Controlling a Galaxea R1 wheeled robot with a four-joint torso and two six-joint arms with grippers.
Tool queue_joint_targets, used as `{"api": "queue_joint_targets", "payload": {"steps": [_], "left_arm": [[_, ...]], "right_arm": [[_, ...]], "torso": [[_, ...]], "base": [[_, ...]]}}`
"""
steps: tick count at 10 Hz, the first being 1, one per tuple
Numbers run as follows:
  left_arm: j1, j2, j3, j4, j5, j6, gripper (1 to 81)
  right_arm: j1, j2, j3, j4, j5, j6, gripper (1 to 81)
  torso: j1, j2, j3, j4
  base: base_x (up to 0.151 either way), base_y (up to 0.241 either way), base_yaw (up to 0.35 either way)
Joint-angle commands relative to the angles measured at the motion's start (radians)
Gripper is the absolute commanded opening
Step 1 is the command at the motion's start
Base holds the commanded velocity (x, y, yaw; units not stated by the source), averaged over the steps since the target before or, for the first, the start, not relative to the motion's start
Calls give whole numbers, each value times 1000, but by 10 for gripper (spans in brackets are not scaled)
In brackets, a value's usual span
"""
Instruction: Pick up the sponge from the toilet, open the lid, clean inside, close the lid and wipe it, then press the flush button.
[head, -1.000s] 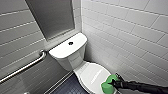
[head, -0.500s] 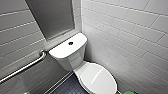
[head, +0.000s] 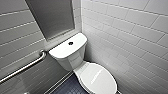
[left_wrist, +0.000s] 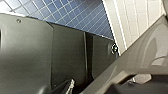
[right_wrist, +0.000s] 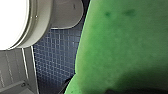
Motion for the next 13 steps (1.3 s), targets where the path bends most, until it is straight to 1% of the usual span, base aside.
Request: {"api": "queue_joint_targets", "payload": {"steps": [1, 2, 3, 4, 5, 6, 7, 8, 10, 11, 12, 13], "left_arm": [[-136, -96, 33, -61, 76, -22, 811], [-171, -113, 29, -101, 75, -24, 811], [-203, -130, 26, -130, 76, -24, 811], [-223, -145, 26, -150, 76, -24, 811], [-243, -155, 26, -197, 73, -30, 811], [-266, -153, 26, -231, 70, -43, 811], [-294, -147, 26, -268, 64, -85, 811], [-328, -138, 35, -279, 62, -143, 811], [-401, -98, 38, -277, 59, -200, 811], [-438, -70, 30, -280, 49, -203, 811], [-469, -47, 29, -288, 41, -236, 811], [-493, -35, 29, -291, 29, -286, 811]], "right_arm": [[-96, -59, 10, -65, 81, -27, 10], [-144, -58, -3, -79, 125, -27, 10], [-179, -53, -18, -85, 153, -25, 10], [-205, -50, -27, -87, 163, -25, 10], [-236, -41, -30, -90, 164, -27, 10], [-268, -24, -36, -112, 176, -27, 10], [-297, -9, -43, -136, 193, -27, 10], [-323, 7, -46, -169, 193, -27, 10], [-356, 37, -63, -229, 193, -25, 10], [-369, 59, -79, -232, 193, -25, 10], [-383, 73, -104, -231, 193, -24, 10], [-397, 74, -113, -232, 195, -25, 10]], "torso": [[0, 0, 0, 0], [0, 0, 0, 0], [0, 0, 0, 0], [0, 0, 0, 0], [0, 0, 0, 0], [0, 0, 0, 0], [0, 0, 0, 0], [0, 0, 0, 0], [0, 0, 0, 0], [0, 0, 0, 0], [0, 0, 0, 0], [0, 0, 0, 0]], "base": [[0, 0, 0], [0, 0, 0], [0, 0, 0], [0, 0, 0], [0, 0, 0], [0, 0, 0], [0, 0, 0], [0, 0, 0], [0, 0, 0], [0, 0, 0], [0, 0, 0], [0, 0, 0]]}}
